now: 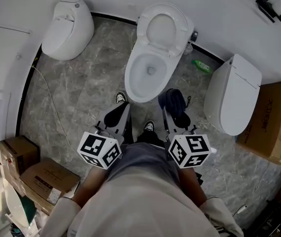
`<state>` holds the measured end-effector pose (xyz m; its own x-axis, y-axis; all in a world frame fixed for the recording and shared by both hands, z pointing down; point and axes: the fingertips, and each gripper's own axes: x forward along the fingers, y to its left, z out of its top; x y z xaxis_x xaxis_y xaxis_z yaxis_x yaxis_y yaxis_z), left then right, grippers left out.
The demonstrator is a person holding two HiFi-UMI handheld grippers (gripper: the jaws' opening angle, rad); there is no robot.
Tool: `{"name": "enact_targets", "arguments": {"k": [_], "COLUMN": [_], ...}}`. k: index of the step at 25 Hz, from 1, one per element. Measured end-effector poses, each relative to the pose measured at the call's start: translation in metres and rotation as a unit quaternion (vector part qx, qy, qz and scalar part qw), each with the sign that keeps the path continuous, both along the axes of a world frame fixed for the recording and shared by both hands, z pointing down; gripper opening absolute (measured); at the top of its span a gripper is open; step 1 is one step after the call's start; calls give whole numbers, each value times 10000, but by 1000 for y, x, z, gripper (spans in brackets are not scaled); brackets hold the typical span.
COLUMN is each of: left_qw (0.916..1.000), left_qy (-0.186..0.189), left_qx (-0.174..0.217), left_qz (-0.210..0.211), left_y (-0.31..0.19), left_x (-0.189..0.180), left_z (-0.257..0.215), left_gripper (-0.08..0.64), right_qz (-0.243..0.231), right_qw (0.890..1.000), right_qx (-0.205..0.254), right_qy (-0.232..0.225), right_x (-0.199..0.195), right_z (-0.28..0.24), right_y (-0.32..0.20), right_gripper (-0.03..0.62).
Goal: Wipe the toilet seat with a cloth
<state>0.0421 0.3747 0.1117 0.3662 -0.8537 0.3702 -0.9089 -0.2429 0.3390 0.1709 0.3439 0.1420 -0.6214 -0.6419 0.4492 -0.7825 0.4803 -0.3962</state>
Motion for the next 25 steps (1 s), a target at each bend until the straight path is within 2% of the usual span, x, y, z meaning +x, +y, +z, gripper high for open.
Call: {"name": "enact_targets", "arguments": {"k": [7,13,19,25], "left_qw": [9987,9941,9840,9719], "left_qy": [179,341,443,546], "left_qx": [72,51,-14,-151], "left_qz": [472,1027,1725,2287], "left_y": [-73,-146,-213,-259], "left_x": [-18,-42,-65,-93], "left_z": [1,0,-1,7], "left_gripper": [9,9,9,9], "right_qz": [489,1013,1687,2262], "right_qw": [9988,9947,9852,9723], "right_qx": [-48,-190,-310,-592], "right_qy": [86,-27,-50,-26], "right_x": [-13,-39,-70,-101], "right_z": [3,1,-1,12], "right_y": [-51,-108,-158,-192], "right_gripper": [84,84,84,84]}}
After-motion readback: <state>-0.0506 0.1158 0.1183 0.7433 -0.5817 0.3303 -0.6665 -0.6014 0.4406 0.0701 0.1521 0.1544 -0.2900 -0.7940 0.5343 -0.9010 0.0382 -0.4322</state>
